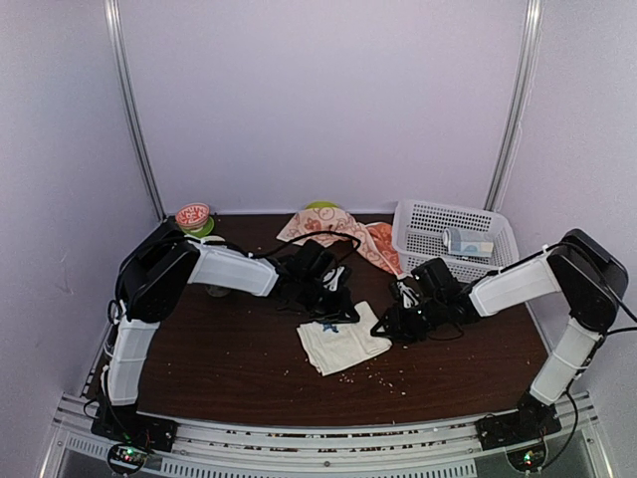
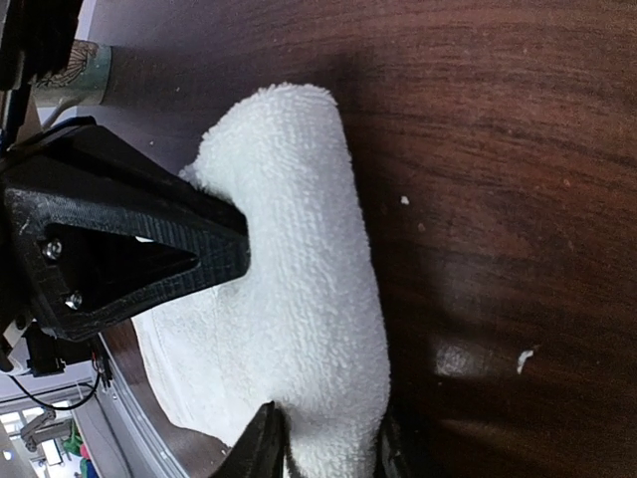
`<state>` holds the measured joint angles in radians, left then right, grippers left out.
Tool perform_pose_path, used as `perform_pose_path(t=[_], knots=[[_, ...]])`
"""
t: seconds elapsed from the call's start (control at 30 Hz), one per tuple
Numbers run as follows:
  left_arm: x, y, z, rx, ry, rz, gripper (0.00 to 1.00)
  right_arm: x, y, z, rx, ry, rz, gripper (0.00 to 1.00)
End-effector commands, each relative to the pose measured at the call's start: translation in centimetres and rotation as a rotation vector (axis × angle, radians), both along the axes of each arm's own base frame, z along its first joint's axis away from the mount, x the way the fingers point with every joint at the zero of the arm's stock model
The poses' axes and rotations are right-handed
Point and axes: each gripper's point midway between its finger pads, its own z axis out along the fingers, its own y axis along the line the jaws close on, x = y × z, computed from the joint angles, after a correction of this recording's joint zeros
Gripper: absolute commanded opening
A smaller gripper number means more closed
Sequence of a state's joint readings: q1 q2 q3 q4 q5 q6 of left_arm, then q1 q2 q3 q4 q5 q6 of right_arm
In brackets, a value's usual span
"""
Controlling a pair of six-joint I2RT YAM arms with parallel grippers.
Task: Roll the towels
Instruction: Roll the towel at the center of the board.
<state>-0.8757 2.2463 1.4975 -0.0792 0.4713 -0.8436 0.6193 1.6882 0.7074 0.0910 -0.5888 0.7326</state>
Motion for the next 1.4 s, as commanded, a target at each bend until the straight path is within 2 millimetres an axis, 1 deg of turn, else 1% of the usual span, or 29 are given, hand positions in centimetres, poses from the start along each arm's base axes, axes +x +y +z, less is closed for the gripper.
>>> perform_pose_path(t=[0.0,0.13,0.23,0.3,0.37,0.43,0.53,0.6,0.67,0.77,0.87,1.0,1.13,1.37], knots=[[-0.8,1.6,-2.3,0.066,0.047,0.014,0.06,-1.7,-1.1,-2.6,-0.061,0.078,0.003,0.24],[-0.9,1.7,-1.9,0.059,0.043,0.013,0.06,-1.2,-1.5,-1.8,-0.103,0.041,0.013,0.09],[-0.9,1.8,-1.3,0.052,0.033,0.014,0.07,-0.7,-2.0,-0.6,-0.151,-0.003,0.020,0.00],[-1.0,1.9,-0.8,0.047,0.027,0.013,0.13,-0.4,-2.6,0.1,-0.219,-0.041,0.032,0.00],[-1.1,1.9,-0.3,0.043,0.020,0.012,0.23,-0.1,-3.4,0.8,-0.315,-0.084,0.047,0.00],[-1.2,2.1,0.3,0.037,0.014,0.013,0.31,0.0,-4.0,1.3,-0.409,-0.118,0.062,0.00],[-1.5,2.3,1.1,0.024,0.003,0.010,0.35,0.1,-4.5,1.8,-0.524,-0.162,0.069,0.00],[-1.8,2.7,2.0,0.013,-0.004,0.011,0.35,0.4,-5.0,1.8,-0.611,-0.195,0.064,0.00],[-2.2,3.2,2.4,0.008,-0.010,0.019,0.36,0.4,-5.0,2.0,-0.677,-0.226,0.063,0.00],[-2.7,4.0,3.0,-0.002,-0.018,0.033,0.36,0.2,-4.7,2.1,-0.762,-0.267,0.071,0.00],[-3.1,4.7,3.1,-0.005,-0.019,0.043,0.36,0.3,-4.6,2.0,-0.835,-0.295,0.069,0.00],[-3.5,5.4,2.9,-0.007,-0.016,0.056,0.35,0.4,-3.7,2.5,-0.904,-0.351,0.064,0.00],[-3.8,5.6,2.6,-0.015,-0.007,0.063,0.34,0.1,-2.6,2.7,-0.957,-0.399,0.072,0.00],[-4.0,5.6,2.0,-0.013,-0.003,0.064,0.33,-1.0,-0.8,2.1,-0.936,-0.425,0.111,0.00]])
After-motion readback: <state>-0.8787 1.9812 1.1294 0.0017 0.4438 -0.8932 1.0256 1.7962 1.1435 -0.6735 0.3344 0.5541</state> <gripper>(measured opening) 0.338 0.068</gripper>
